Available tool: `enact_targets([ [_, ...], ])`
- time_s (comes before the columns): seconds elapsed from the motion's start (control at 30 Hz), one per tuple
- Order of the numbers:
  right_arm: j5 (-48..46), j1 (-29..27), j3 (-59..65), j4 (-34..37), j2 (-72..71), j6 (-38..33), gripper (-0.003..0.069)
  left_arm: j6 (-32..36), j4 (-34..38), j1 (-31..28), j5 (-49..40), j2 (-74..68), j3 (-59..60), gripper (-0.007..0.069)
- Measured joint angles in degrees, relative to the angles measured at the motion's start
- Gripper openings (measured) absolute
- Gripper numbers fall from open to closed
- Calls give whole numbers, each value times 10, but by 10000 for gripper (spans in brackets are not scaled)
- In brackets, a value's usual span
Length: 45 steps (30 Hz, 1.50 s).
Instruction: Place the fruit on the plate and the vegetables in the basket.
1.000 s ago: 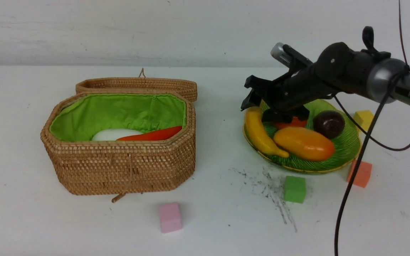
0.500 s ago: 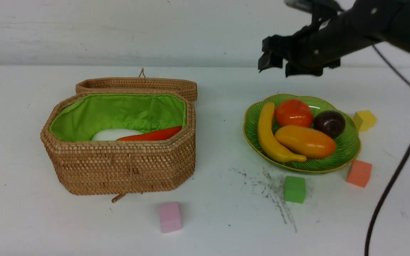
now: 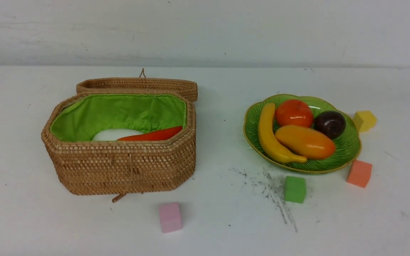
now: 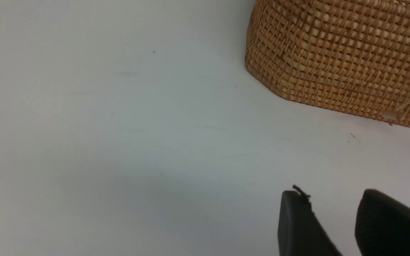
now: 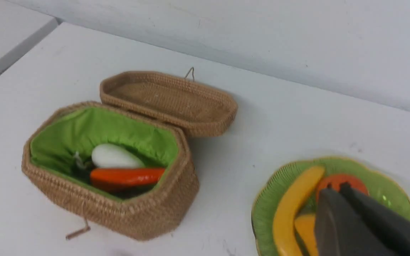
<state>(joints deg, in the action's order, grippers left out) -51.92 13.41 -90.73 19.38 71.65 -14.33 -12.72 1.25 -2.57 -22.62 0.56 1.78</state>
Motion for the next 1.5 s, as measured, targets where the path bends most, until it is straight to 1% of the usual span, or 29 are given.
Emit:
enact_targets([
  [0.1,68,0,134,-26,-83,16,-8,0,0,0,0,0,0,239],
  [0.17,101,0,189,-33,-115,25,-8,0,0,0,0,0,0,239],
  [0.2,152,0,261,-43,-159,35,-8,0,0,0,0,0,0,239],
  [0.4,342,0,503,-52,-317,51,-6,0,0,0,0,0,0,239],
  [0.63,482,0,656,-51,-410,59,-3,0,0,0,0,0,0,239],
  [0.73,516,0,678,-51,-429,59,-1,0,0,0,0,0,0,239],
  [0.83,528,0,686,-51,-431,59,1,0,0,0,0,0,0,239],
  [1.1,510,0,692,-51,-431,59,5,0,0,0,0,0,0,239],
  [1.5,508,0,692,-51,-431,58,15,0,0,0,0,0,0,239],
])
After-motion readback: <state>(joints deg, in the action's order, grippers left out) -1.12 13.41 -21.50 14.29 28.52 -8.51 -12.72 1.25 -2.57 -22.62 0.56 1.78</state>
